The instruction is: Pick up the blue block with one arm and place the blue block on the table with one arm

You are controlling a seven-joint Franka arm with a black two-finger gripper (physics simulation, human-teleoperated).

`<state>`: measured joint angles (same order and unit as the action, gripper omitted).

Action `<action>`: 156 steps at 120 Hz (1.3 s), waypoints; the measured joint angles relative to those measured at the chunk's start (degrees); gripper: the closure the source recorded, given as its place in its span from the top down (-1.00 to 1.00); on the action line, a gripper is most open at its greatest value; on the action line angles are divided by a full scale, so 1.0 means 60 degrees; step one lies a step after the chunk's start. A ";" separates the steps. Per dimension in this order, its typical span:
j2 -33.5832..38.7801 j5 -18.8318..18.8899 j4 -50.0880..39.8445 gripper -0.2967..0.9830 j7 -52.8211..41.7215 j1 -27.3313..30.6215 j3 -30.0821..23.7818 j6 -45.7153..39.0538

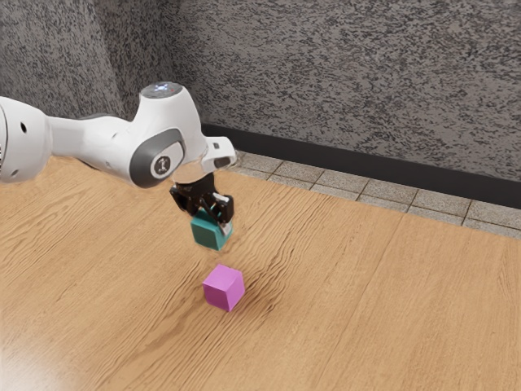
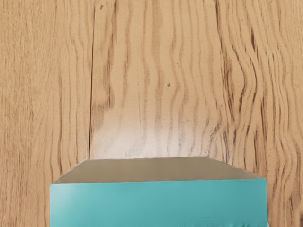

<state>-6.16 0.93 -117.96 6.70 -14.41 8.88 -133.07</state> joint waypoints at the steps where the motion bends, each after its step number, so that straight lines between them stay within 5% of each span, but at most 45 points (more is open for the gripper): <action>1: -0.0025 0.0007 0.0039 -0.06 -0.0011 0.0026 0.0065 0.0015; 29: -0.2616 -0.0570 0.2131 -0.09 -0.0502 0.0364 0.0507 0.0295; 58: -0.2853 -0.0776 0.2235 -0.12 -0.0878 0.0365 0.0511 0.0377; 94: -0.2863 -0.1005 0.2237 0.29 -0.1397 0.0364 0.0498 0.0452; 119: -0.2660 -0.1038 0.2225 0.42 -0.1675 0.0347 0.0497 0.0537; 141: -0.0298 -0.0947 0.2177 0.46 -0.1845 0.0352 0.0430 0.1527; 156: 0.0186 -0.0919 0.2173 0.48 -0.1934 0.0321 0.0166 0.2249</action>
<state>-5.04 -4.58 -104.93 -4.90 -12.48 9.88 -119.57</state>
